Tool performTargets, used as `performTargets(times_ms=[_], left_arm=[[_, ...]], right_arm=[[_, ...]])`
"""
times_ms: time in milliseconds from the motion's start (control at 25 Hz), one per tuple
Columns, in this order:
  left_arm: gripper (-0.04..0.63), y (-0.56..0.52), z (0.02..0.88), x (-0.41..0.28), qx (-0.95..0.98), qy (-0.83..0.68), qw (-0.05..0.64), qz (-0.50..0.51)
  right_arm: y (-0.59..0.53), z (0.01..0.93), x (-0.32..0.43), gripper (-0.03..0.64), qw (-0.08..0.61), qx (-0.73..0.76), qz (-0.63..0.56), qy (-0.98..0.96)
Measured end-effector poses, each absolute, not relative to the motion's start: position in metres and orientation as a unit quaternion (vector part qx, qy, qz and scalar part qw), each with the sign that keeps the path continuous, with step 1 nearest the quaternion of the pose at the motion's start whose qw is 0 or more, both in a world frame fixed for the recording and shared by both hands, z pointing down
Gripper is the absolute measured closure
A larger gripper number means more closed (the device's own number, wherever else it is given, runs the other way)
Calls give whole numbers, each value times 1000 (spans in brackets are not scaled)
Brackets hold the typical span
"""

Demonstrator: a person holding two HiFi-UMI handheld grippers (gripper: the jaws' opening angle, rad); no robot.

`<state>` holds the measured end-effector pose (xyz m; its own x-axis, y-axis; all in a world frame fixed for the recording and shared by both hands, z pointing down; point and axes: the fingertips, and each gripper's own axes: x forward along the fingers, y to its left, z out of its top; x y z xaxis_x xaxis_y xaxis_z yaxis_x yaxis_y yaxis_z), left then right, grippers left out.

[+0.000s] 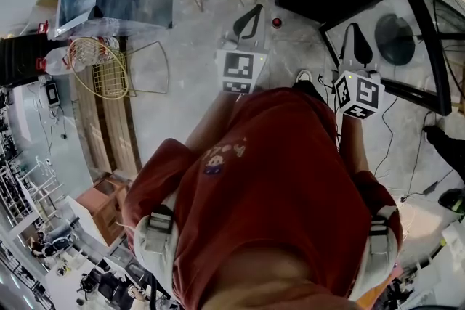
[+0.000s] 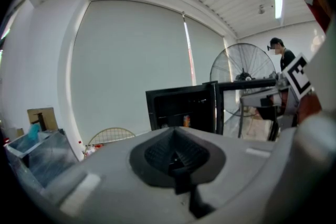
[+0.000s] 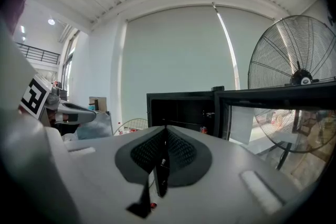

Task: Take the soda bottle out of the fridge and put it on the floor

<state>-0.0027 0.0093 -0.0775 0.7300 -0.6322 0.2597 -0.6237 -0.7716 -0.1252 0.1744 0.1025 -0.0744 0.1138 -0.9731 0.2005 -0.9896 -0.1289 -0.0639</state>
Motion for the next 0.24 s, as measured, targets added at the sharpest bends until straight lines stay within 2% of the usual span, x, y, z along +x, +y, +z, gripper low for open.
performTargets(times_ms=[240], left_arm=[[595,23,-77,0,-929,338,16,-149]], right_arm=[[114,-74,177,615,41,743,96,-661]])
